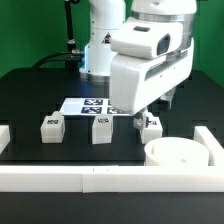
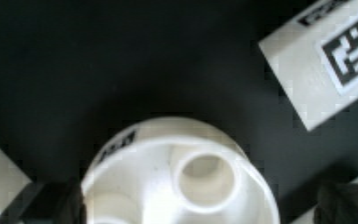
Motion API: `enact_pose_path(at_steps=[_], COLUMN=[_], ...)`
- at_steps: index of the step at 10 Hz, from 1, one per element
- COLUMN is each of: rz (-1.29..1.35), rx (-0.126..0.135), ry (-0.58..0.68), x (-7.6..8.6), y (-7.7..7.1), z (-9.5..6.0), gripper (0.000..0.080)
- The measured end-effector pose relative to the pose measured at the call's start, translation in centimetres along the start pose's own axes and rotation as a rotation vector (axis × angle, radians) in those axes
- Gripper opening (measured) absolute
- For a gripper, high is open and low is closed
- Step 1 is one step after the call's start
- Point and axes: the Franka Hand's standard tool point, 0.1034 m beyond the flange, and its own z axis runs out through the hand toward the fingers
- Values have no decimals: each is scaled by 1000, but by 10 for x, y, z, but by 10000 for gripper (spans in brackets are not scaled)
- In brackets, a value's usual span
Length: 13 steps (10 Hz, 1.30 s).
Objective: Assemble stool
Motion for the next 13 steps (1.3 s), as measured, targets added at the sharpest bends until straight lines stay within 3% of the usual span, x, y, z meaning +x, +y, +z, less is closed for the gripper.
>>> enact_pose_path(at_steps=[3, 6, 8, 9, 11, 13], rz=[33, 390, 704, 764, 992, 1114], rx=[2, 26, 49, 43, 71, 81], ry=[-1, 6, 0, 15, 20, 21], x=[0, -5, -6, -3, 2, 3], y=[-1, 1, -8, -13, -16, -18], z=[2, 3, 10, 14, 14, 16], gripper=[649, 649, 649, 649, 649, 649])
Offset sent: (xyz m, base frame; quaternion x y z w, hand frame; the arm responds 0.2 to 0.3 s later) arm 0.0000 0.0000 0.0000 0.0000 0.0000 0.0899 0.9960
